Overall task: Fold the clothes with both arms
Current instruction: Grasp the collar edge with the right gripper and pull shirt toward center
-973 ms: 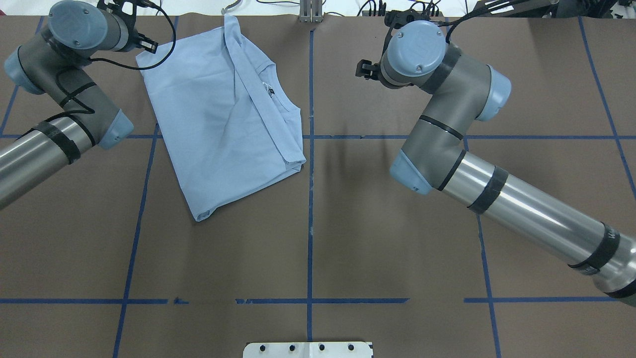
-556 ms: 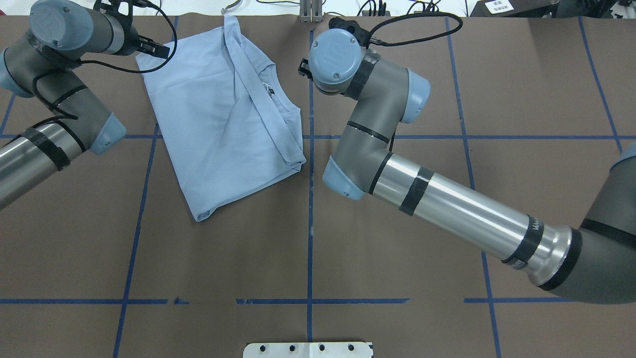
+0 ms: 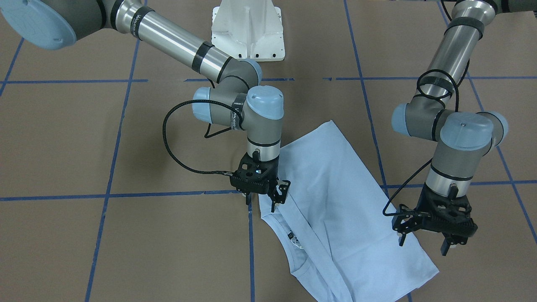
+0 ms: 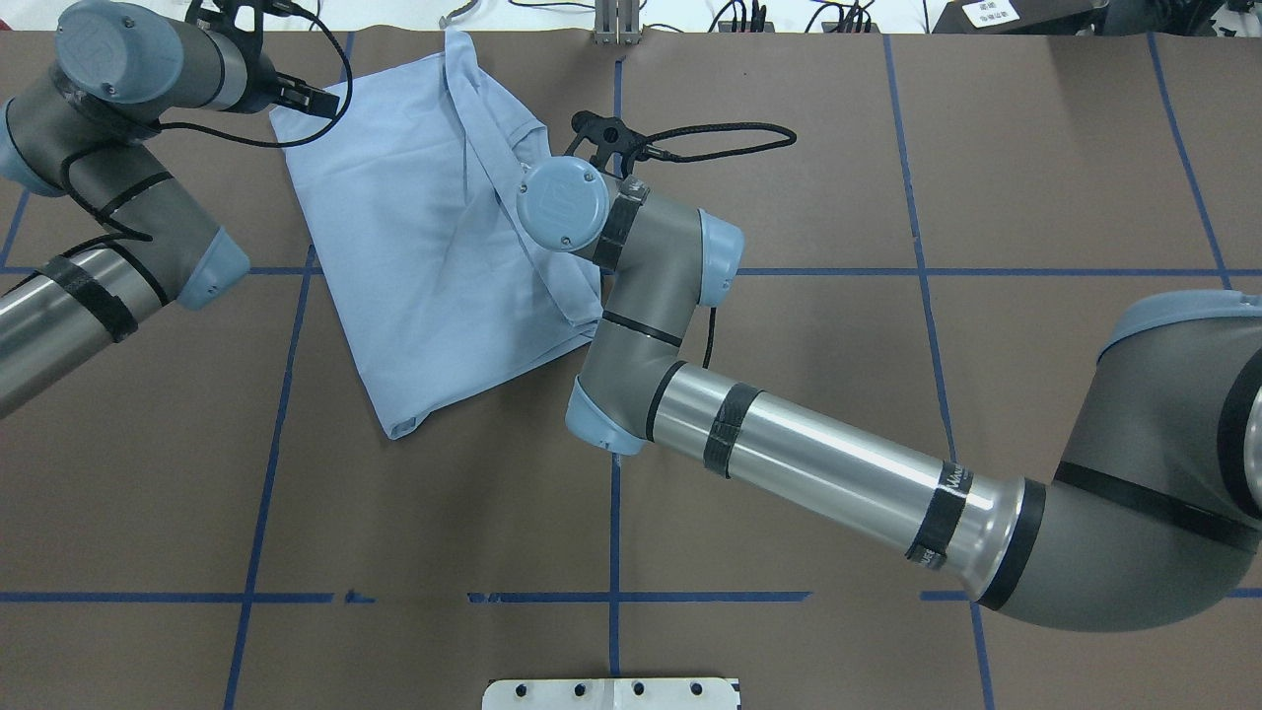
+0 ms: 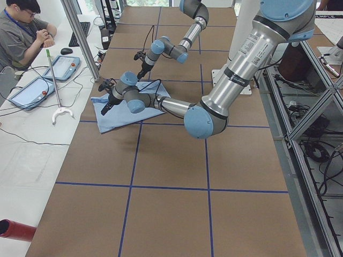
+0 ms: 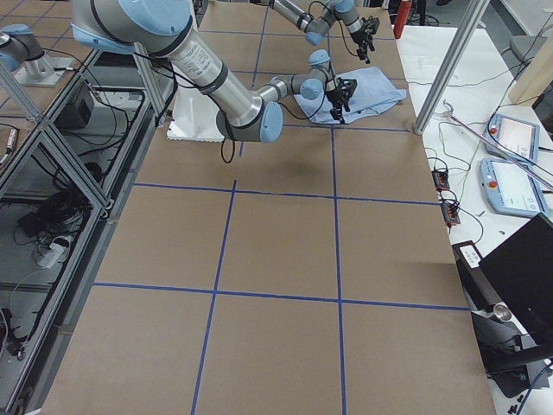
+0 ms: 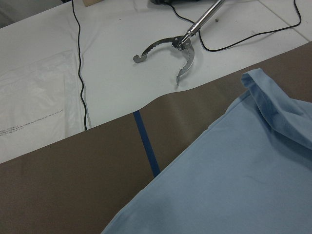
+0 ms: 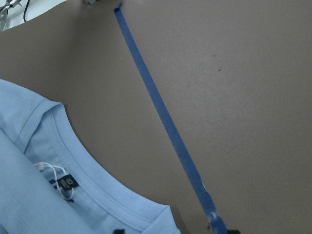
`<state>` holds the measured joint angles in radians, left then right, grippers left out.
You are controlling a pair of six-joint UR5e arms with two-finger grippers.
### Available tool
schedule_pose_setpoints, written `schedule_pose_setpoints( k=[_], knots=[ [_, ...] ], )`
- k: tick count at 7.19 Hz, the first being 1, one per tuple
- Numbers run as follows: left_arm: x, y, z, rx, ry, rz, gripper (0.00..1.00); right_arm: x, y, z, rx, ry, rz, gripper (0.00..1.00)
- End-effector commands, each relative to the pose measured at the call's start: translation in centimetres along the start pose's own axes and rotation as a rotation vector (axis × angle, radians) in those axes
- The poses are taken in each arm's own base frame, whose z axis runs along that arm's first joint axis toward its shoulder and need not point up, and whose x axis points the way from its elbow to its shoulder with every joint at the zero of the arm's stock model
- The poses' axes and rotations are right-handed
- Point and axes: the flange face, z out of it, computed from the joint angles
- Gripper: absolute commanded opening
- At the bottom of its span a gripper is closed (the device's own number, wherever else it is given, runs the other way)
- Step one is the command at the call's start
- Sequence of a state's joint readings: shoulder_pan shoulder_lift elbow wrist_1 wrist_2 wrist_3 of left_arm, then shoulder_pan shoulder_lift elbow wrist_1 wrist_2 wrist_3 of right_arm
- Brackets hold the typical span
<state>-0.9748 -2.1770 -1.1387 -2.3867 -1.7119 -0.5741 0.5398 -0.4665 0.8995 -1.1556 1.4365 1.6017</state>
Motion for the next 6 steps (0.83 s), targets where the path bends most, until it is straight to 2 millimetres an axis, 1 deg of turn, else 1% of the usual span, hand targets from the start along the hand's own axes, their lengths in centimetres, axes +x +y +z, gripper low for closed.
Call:
schedule_pose_setpoints(
  k=[1,2,4,5,6],
  knots=[
    [0.0,0.5,0.2,-0.007,-0.001,0.000,1.00,-0.1,1.7,0.6,0.011,0.011,-0.042,0.67],
    [-0.1,0.7,0.3,-0.009,-0.002,0.001,1.00,0.2,2.2,1.2,0.023,0.022,-0.068,0.67],
    [0.0,0.7,0.3,-0.010,-0.001,0.001,1.00,0.2,2.7,1.2,0.022,0.024,-0.085,0.64],
    [0.0,0.7,0.3,-0.010,-0.001,0.001,1.00,0.2,2.8,1.1,0.021,0.022,-0.086,0.55],
    [0.0,0.7,0.3,-0.010,-0.001,0.001,1.00,0.0,2.9,1.0,0.020,0.019,-0.086,0.36]
  ],
)
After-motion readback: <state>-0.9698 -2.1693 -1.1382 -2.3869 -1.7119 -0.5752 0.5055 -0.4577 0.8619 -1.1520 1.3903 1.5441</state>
